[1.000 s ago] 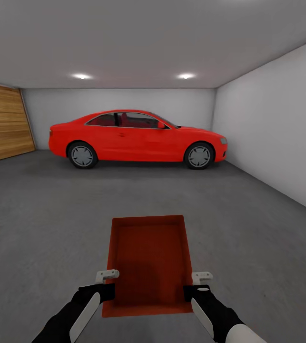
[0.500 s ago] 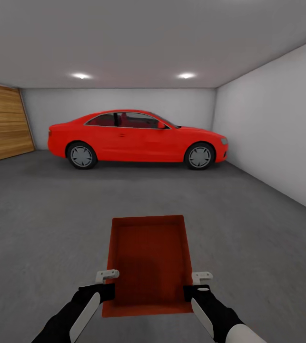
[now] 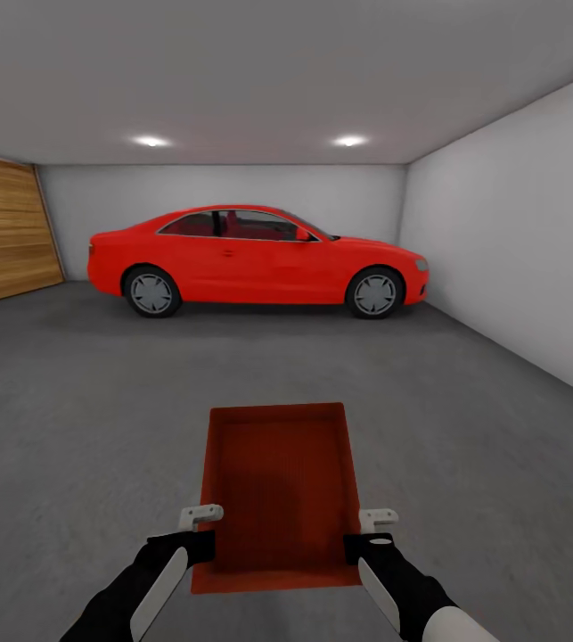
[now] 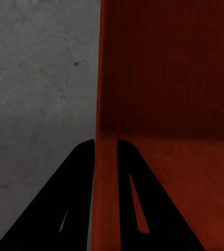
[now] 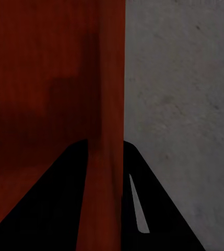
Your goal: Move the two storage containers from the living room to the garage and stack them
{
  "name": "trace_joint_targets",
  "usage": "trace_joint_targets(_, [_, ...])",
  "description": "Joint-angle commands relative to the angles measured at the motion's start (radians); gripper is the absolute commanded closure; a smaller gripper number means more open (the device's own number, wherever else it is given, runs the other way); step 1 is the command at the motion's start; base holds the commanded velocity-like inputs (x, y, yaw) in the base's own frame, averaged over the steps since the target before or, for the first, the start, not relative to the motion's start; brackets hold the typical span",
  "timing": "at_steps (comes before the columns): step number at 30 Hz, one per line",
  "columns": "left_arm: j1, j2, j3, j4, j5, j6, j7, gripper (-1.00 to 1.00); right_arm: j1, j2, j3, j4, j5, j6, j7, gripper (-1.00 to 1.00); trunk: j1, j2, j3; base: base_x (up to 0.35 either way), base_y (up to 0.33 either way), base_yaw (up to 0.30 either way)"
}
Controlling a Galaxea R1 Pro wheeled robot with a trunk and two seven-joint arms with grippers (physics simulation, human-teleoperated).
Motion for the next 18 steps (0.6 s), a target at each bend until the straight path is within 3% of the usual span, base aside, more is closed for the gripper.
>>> trace_joint_targets(1, [-0.001, 0.001, 0.004, -0.013, 0.003, -0.081, 0.009, 1.00, 0.000, -0.001, -0.002, 0.000, -0.007, 0.006, -0.005, 1.00, 0.000, -0.001, -0.001, 0.241, 0.000, 0.000])
trace_joint_targets(13, [-0.001, 0.001, 0.004, -0.013, 0.003, -0.081, 0.009, 1.00, 0.000, -0.001, -0.002, -0.001, -0.007, 0.006, -0.005, 1.00, 0.000, -0.001, -0.001, 0.077, 0.000, 0.000])
trace_joint_targets(18, [-0.001, 0.001, 0.004, -0.013, 0.003, -0.081, 0.009, 1.00, 0.000, -0.001, -0.002, 0.000, -0.007, 0.006, -0.005, 1.00, 0.000, -0.001, -0.001, 0.233, 0.000, 0.000])
